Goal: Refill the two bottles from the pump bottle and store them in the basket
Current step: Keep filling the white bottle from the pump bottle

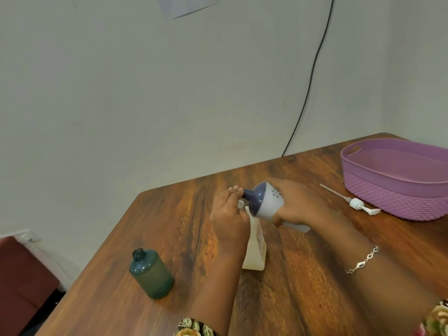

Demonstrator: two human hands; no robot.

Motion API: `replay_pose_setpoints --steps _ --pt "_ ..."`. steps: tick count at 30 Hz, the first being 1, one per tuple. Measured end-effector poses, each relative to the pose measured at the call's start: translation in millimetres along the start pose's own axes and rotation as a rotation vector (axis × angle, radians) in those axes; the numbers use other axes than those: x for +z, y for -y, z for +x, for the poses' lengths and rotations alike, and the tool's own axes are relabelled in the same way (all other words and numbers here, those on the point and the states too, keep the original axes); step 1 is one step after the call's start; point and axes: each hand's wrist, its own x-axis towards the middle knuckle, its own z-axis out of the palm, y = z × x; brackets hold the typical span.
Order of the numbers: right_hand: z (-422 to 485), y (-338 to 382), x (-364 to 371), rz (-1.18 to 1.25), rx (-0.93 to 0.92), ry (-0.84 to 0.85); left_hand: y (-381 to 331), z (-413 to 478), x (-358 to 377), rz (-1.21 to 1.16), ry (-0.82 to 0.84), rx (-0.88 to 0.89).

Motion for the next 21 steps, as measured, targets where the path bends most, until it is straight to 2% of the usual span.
replay_pose_setpoints --steps 6,9,12,17,21 --pt "-1.3 5.1 -8.7 0.003 -0.011 0.012 -1.4 14.4 -3.9 0.047 0.073 -0.057" --pt "-0.2 7.9 -11.5 -0.041 -0.009 -0.009 -2.1 18.0 -3.0 0.058 0.059 -0.114" --pt "0.8 8.1 -7.7 -0.072 -0.003 -0.008 -0.7 9.5 -0.1 0.025 0.012 -0.070" --pt "-0.9 4.7 -0.2 -0.043 0.008 -0.015 5.3 6.6 -3.8 0.041 0.066 -0.028" --pt "-0.6 6.2 -4.5 0.043 0.042 0.006 -0.4 20.4 -11.1 0.044 0.096 -0.068"
